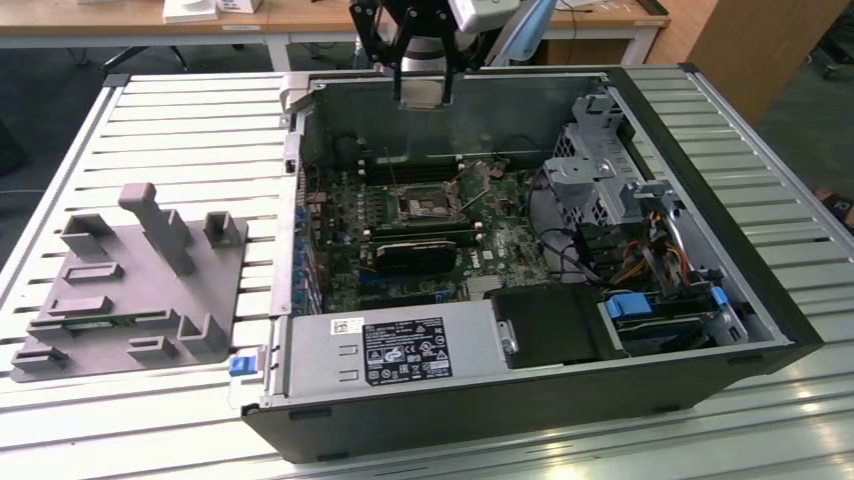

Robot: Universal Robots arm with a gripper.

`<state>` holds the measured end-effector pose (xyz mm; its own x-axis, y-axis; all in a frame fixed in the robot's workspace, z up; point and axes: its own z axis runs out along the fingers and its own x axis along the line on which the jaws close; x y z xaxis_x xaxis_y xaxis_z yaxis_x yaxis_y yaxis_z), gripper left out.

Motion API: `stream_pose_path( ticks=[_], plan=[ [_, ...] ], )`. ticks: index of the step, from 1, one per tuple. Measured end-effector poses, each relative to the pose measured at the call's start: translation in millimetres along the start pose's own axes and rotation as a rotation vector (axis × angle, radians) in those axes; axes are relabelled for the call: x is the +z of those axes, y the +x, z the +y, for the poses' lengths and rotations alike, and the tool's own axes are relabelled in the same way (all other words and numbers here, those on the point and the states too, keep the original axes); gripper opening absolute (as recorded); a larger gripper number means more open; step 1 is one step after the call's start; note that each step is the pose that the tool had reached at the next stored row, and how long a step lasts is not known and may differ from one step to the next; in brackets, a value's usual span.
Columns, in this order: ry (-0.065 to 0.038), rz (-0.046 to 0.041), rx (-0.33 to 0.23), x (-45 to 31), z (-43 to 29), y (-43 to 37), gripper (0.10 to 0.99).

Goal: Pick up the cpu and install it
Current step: 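Place the cpu into insertion slot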

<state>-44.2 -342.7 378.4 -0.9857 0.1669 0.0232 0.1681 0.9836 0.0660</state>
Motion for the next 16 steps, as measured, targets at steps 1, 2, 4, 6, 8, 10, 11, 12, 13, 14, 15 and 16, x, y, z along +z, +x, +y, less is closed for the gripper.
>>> stream_pose_path(
  ticks=[1,2,4,6,8,10,11,12,13,14,15,16],
  plan=[
    [0.000,-0.0008,0.013,0.1,0.0,0.0,0.541],
    [-0.001,-0.0016,0.025,0.1,0.0,0.0,0.541],
    [-0.001,-0.0036,0.054,0.3,0.0,0.0,0.541],
    [-0.002,-0.0051,0.077,0.4,0.0,0.0,0.541],
    [-0.002,-0.0067,0.101,0.5,0.0,0.0,0.541],
    [-0.003,-0.0082,0.124,0.6,0.0,0.0,0.541],
    [-0.003,-0.0090,0.137,0.6,0.0,0.0,0.541],
    [-0.003,-0.0098,0.148,0.7,0.0,0.0,0.541],
    [-0.004,-0.0106,0.160,0.7,0.0,0.0,0.541],
    [-0.004,-0.0113,0.171,0.7,0.0,0.0,0.541],
    [-0.004,-0.0121,0.182,0.8,0.0,0.0,0.541],
    [-0.004,-0.0128,0.194,0.8,-0.1,0.0,0.541]
  ],
)
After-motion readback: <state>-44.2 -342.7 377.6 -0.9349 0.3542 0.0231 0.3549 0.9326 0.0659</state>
